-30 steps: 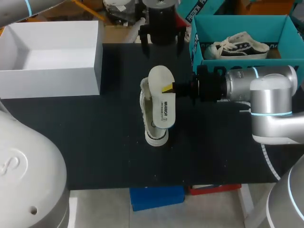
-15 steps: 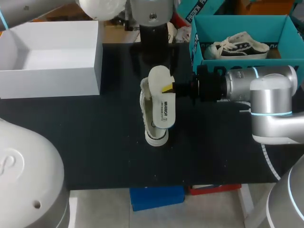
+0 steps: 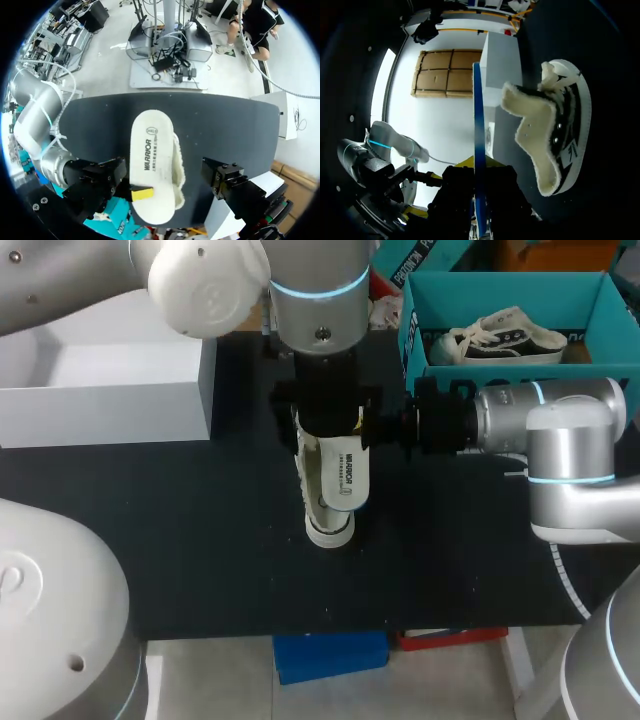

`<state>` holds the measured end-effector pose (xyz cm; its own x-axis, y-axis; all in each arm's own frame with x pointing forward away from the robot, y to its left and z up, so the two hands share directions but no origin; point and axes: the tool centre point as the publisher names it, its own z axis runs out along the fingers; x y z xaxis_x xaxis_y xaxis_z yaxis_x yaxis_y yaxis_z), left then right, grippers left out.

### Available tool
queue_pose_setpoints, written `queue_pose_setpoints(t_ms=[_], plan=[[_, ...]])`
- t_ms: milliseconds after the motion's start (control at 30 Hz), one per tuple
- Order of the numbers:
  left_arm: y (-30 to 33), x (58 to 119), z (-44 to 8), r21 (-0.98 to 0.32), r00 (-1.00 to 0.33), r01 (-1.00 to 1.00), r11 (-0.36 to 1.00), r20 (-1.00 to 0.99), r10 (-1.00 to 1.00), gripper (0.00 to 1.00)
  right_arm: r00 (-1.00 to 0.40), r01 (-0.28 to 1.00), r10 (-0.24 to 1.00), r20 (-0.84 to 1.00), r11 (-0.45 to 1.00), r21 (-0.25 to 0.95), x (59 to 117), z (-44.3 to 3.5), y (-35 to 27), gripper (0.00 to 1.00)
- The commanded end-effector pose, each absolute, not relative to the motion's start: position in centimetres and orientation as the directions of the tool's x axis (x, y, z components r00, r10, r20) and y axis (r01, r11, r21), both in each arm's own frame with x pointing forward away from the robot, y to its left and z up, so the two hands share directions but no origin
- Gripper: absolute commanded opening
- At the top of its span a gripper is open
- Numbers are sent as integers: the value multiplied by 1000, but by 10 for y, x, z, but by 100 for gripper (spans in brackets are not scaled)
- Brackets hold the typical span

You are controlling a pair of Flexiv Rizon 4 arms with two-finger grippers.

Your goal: Take the shoe out of the shoebox, open the shoe tongue, remove and reinsert the insole, then place the shoe into the shoebox

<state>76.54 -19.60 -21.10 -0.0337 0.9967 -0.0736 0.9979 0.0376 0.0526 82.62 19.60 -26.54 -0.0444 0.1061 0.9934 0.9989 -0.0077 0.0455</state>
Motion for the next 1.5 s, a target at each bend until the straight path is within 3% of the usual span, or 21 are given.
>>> queue_pose_setpoints(t_ms=[33,200,300,467,1233,1300,1500], plan=[[-198,755,-217,90,-29,995,36,-76,997,100,-44,999,107,993,-11,46,826,-266,197,0],[-189,756,-215,81,-6,996,36,-346,938,100,-44,999,107,993,-11,46,826,-266,197,0],[-181,756,-213,110,46,994,22,-578,815,100,-44,999,107,993,-11,46,826,-266,197,0],[-165,757,-221,83,49,996,30,-803,594,100,-44,999,107,993,-11,46,826,-266,197,0],[-165,757,-221,83,49,996,30,-803,594,100,-44,999,107,993,-11,46,826,-266,197,0],[-163,758,-221,13,-7,999,35,-858,513,100,-44,999,107,993,-11,46,826,-266,197,0],[-162,760,-226,-32,-49,998,47,-911,409,100,-44,999,107,993,-11,46,826,-266,197,0]])
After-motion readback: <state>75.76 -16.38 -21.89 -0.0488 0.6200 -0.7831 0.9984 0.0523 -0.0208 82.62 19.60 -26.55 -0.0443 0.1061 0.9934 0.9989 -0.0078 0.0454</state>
